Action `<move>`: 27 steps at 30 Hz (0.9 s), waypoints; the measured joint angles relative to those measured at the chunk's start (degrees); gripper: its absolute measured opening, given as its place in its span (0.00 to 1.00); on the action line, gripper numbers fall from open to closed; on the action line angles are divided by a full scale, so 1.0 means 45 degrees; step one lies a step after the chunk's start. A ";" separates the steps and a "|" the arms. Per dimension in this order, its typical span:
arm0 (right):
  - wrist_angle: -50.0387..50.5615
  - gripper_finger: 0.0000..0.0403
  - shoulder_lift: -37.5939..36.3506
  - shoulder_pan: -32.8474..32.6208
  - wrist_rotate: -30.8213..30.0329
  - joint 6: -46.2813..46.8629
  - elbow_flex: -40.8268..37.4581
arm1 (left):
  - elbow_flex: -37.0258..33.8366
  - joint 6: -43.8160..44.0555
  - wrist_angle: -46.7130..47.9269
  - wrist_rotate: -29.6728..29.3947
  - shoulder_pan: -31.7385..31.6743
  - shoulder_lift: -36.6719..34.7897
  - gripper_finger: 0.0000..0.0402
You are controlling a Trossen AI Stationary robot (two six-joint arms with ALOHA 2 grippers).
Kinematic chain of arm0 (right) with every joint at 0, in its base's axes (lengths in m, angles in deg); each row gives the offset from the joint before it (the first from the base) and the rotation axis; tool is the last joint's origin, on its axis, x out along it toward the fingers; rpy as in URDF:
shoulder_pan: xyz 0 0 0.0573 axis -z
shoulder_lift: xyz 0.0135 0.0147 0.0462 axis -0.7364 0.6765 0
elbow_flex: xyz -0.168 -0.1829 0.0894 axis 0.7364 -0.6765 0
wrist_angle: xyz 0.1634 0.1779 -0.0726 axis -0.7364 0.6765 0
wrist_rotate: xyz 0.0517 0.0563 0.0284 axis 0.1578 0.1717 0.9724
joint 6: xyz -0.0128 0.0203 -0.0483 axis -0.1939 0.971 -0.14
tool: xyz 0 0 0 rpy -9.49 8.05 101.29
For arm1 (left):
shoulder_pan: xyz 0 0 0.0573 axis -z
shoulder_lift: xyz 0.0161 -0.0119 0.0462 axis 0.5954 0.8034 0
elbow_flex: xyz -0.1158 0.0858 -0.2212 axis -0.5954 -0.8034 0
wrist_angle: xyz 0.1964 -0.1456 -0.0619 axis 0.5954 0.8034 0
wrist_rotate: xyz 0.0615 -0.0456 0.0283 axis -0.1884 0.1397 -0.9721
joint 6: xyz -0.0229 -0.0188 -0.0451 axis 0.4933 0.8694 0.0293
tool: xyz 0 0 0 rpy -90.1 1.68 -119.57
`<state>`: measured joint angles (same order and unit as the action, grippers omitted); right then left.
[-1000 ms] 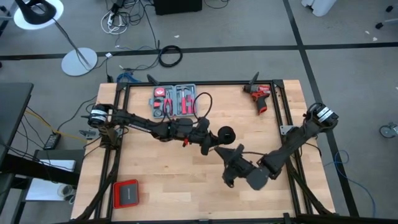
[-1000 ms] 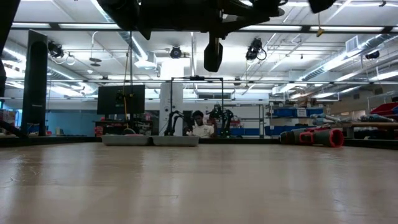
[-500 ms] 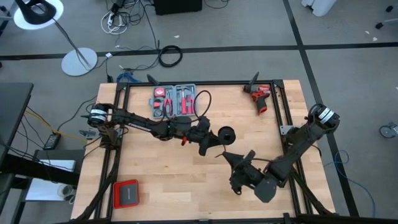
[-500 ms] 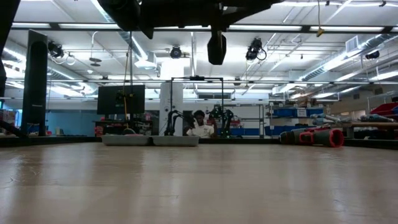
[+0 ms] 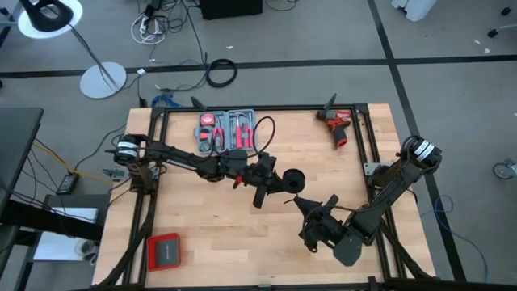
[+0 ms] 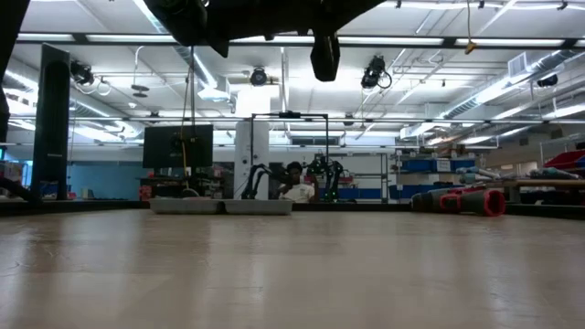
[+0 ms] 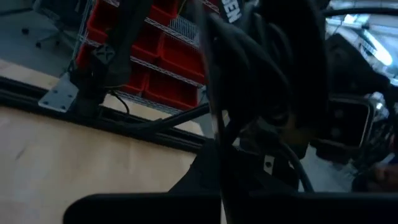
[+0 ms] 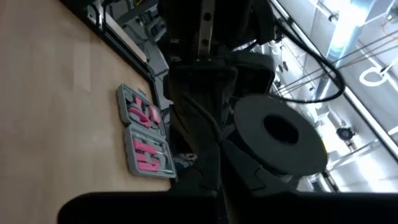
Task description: Coil cords
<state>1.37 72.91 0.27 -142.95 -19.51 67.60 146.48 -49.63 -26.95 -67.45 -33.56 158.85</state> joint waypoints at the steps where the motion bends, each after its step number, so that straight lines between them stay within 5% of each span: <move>1: 0.0006 0.00 0.0000 -0.0006 0.0004 0.0171 -0.0052 | 0.0000 -0.0209 0.0093 0.0005 -0.0005 0.0000 0.00; 27: -0.0080 0.00 -0.0015 -0.1278 -0.0038 0.3997 -0.0670 | 0.0000 -0.3819 0.1655 -0.0403 0.0457 -0.0033 0.00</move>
<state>1.01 72.85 -5.48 -143.12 -1.52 64.59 146.48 -66.81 -19.50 -69.27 -31.51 158.70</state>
